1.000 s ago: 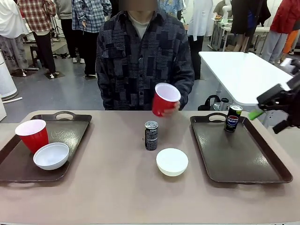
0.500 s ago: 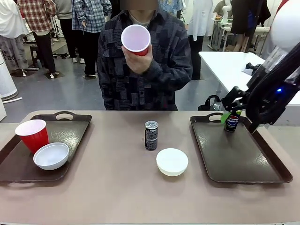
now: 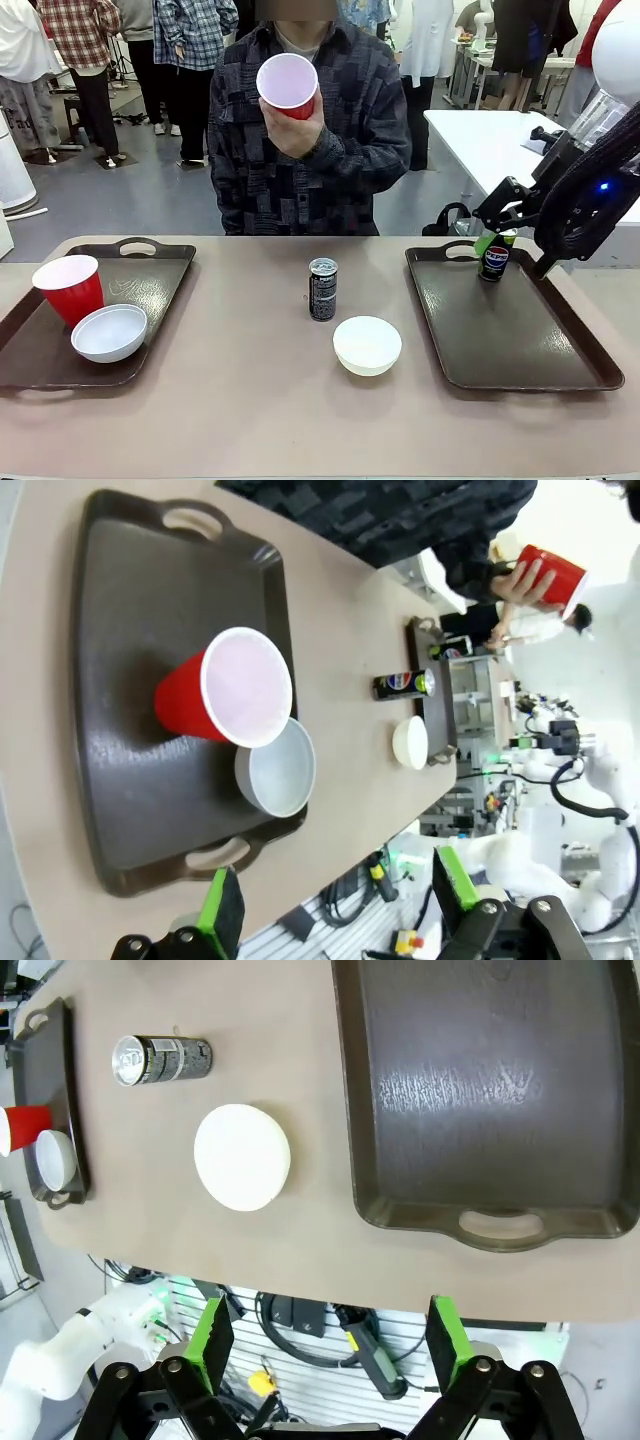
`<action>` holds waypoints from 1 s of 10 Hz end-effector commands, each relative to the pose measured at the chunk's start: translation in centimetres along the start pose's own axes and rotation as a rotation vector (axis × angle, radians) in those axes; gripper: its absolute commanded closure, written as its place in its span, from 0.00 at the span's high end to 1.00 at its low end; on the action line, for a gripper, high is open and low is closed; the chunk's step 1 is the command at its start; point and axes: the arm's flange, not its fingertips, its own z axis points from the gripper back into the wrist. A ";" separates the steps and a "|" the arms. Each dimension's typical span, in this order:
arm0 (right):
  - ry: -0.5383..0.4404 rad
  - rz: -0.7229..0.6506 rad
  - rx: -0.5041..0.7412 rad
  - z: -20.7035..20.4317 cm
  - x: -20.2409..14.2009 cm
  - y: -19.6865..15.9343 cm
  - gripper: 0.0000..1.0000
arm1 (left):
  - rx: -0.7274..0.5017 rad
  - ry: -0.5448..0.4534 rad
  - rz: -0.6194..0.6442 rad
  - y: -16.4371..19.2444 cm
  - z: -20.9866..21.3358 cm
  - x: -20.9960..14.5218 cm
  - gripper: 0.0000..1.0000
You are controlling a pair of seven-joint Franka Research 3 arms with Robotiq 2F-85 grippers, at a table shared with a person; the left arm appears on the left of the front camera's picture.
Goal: Prepare tableware on both trays.
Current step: Pick up a Picnic Bowl from the table and place it on a Handle tray.
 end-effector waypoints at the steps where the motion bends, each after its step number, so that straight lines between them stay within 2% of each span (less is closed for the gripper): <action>1: 0.004 -0.003 -0.004 -0.2 0.1 0.0 1.00 | 0.004 -0.015 0.003 0.4 -0.1 0.0 1.00; 2: 0.014 0.068 -0.061 -1.3 -0.1 1.3 1.00 | 0.004 -0.015 0.003 0.4 -0.1 0.0 1.00; 4: 0.024 0.149 -0.084 -3.5 -0.1 4.5 1.00 | 0.004 -0.015 0.003 0.4 -0.1 0.0 1.00; 7: 0.003 0.152 -0.163 -8.4 2.1 4.9 1.00 | 0.004 -0.015 0.003 0.4 -0.1 0.0 1.00; 8: 0.005 0.172 -0.175 -8.1 0.9 4.5 1.00 | 0.004 -0.015 0.003 0.4 -0.1 0.0 1.00; 10: 0.065 0.326 -0.140 -2.8 -7.5 3.4 1.00 | 0.004 -0.015 0.003 0.4 -0.1 0.0 1.00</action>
